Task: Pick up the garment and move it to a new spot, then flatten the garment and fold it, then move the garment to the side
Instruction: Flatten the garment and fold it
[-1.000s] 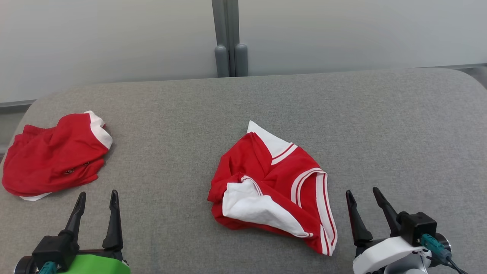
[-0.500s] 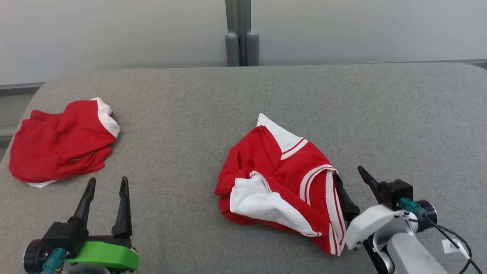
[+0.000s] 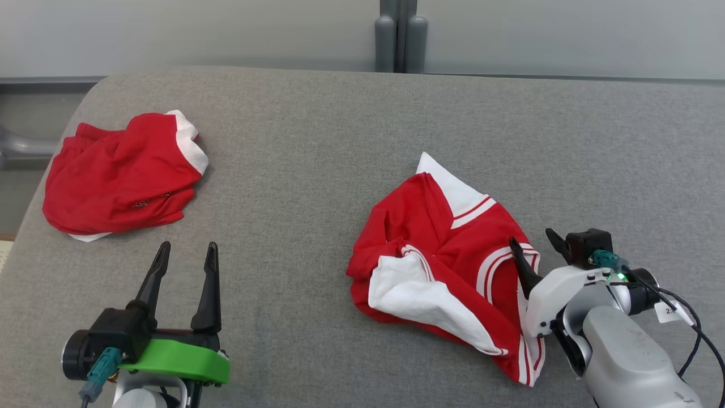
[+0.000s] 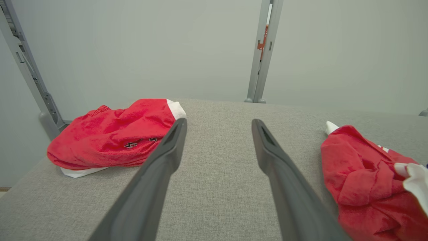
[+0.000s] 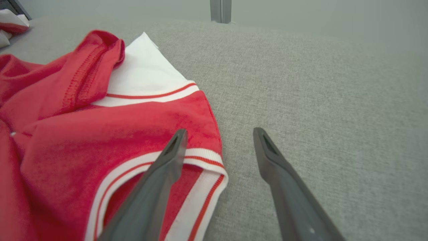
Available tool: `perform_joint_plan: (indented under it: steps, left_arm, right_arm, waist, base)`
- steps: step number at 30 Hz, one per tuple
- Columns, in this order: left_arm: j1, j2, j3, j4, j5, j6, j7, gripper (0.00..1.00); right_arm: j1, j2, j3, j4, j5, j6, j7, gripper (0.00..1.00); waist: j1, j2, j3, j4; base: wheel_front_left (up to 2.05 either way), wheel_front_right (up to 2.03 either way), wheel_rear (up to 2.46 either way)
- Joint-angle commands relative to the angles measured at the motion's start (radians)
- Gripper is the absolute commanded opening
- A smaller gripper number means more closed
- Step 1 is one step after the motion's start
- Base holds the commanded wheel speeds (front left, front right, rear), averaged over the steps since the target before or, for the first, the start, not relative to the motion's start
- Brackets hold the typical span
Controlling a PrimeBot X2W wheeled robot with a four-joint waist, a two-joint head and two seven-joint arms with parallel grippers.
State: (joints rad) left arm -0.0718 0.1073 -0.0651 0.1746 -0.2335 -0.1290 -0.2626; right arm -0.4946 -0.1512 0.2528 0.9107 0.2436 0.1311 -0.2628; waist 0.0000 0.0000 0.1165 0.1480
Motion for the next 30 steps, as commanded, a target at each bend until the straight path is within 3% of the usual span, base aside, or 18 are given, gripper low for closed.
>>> perform_joint_plan:
  steps: [1, 3, 4, 5, 6, 9, 23, 24, 25, 26, 30]
  left_arm:
    - [-0.012, -0.003, 0.000, 0.004, 0.000, -0.003, -0.003, 1.00]
    - [-0.015, -0.004, 0.000, 0.005, -0.001, -0.003, -0.003, 1.00]
    - [-0.015, -0.004, 0.002, 0.004, -0.001, -0.003, -0.003, 1.00]
    - [-0.013, -0.004, 0.004, 0.003, -0.001, -0.003, -0.003, 1.00]
    - [-0.012, -0.005, 0.006, 0.003, -0.001, -0.003, -0.003, 1.00]
    - [-0.014, -0.007, 0.007, 0.007, 0.003, -0.003, -0.003, 1.00]
    - [-0.035, -0.011, -0.017, 0.014, 0.008, -0.003, -0.003, 1.00]
    - [-0.034, -0.012, -0.018, 0.015, 0.007, -0.003, -0.003, 1.00]
    - [-0.033, -0.012, -0.018, 0.015, 0.007, -0.003, -0.003, 1.00]
    - [-0.031, -0.012, -0.017, 0.016, 0.006, -0.003, -0.003, 1.00]
    - [-0.020, -0.013, -0.008, 0.021, 0.005, -0.003, -0.003, 1.00]
  right_arm:
    - [-0.013, 0.001, 0.007, 0.026, 0.013, -0.001, -0.002, 1.00]
    - [-0.023, 0.007, 0.024, 0.059, 0.033, -0.001, -0.002, 1.00]
    - [-0.026, 0.012, 0.033, 0.075, 0.045, -0.001, -0.002, 0.49]
    - [-0.028, 0.012, 0.041, 0.085, 0.052, -0.001, -0.001, 0.11]
    - [-0.029, 0.015, 0.052, 0.101, 0.066, -0.001, 0.004, 0.00]
    - [-0.044, 0.007, 0.074, 0.121, 0.101, -0.002, 0.008, 0.00]
    - [-0.225, -0.197, 0.024, 0.117, 0.143, -0.001, -0.003, 0.00]
    - [-0.233, -0.203, 0.019, 0.116, 0.137, -0.001, -0.003, 0.20]
    - [-0.235, -0.206, 0.015, 0.115, 0.134, -0.001, -0.003, 0.76]
    - [-0.231, -0.207, 0.013, 0.115, 0.131, -0.001, -0.003, 1.00]
    - [-0.215, -0.212, -0.013, 0.084, 0.118, -0.001, -0.003, 1.00]
  waist:
    - [0.0000, 0.0000, 0.016, 0.019]
    - [0.0000, 0.0000, 0.019, 0.023]
    - [0.0000, 0.0000, 0.020, 0.023]
    - [0.0000, 0.0000, 0.021, 0.023]
    - [0.0000, 0.0000, 0.022, 0.022]
    - [0.0000, 0.0000, 0.023, 0.017]
    - [0.0000, 0.0000, 0.024, 0.018]
    - [0.0000, 0.0000, 0.023, 0.021]
    - [0.0000, 0.0000, 0.023, 0.022]
    - [0.0000, 0.0000, 0.022, 0.023]
    - [0.0000, 0.0000, 0.012, 0.014]
  base:
    - [0.00, 0.00, 0.00]
    - [0.00, 0.00, 0.00]
    - [0.00, 0.00, 0.00]
    - [0.00, 0.00, 0.00]
    - [0.00, 0.00, 0.00]
    - [0.00, 0.00, 0.00]
    - [0.00, 0.00, 0.00]
    - [0.00, 0.00, 0.00]
    - [0.00, 0.00, 0.00]
    - [0.00, 0.00, 0.00]
    - [0.00, 0.00, 0.00]
